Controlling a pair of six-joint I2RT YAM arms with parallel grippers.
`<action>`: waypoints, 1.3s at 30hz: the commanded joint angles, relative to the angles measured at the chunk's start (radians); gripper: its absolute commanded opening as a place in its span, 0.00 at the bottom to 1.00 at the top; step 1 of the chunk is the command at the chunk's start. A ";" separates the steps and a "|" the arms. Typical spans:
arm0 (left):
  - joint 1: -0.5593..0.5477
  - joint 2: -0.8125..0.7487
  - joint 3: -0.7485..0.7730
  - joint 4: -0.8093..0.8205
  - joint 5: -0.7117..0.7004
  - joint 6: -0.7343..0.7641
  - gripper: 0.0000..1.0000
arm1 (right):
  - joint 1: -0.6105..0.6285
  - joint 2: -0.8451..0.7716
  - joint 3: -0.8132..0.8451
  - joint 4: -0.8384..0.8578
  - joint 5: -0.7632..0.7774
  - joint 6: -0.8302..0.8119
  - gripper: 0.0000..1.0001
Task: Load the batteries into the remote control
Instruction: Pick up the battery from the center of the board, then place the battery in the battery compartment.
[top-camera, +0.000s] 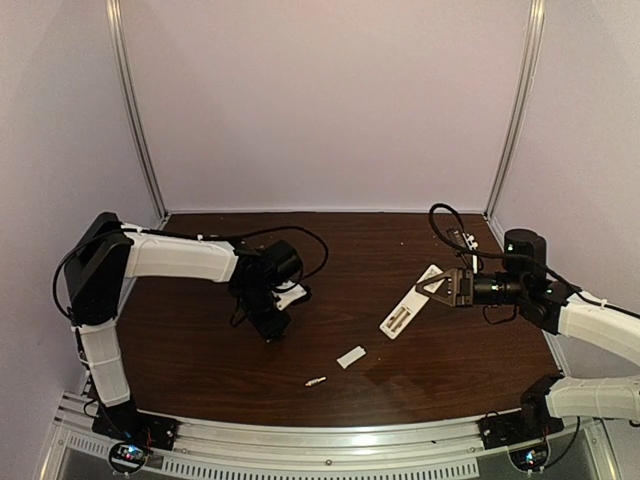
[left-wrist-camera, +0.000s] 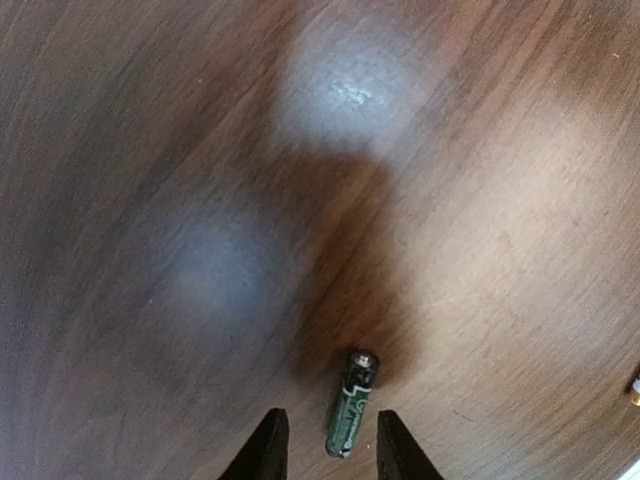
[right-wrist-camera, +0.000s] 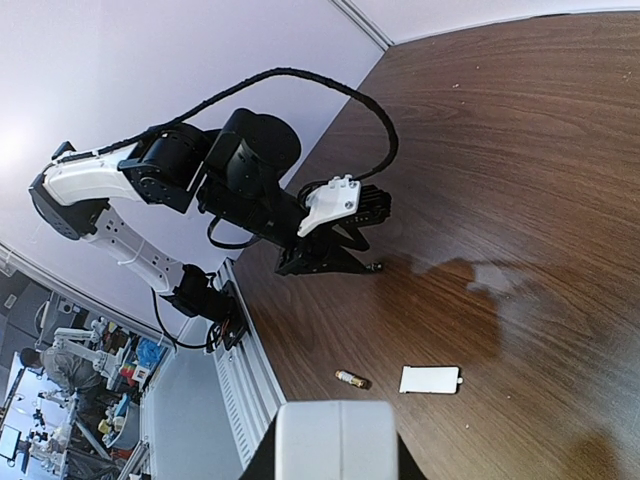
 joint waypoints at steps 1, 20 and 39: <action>0.003 0.041 0.041 -0.001 0.014 0.056 0.32 | -0.005 0.011 -0.010 0.021 0.008 -0.016 0.00; -0.058 -0.178 -0.125 0.218 0.151 0.195 0.00 | -0.006 0.038 -0.003 0.019 0.004 -0.027 0.00; -0.239 -0.576 -0.353 0.809 0.146 0.176 0.00 | 0.142 0.150 0.018 0.185 0.125 0.178 0.00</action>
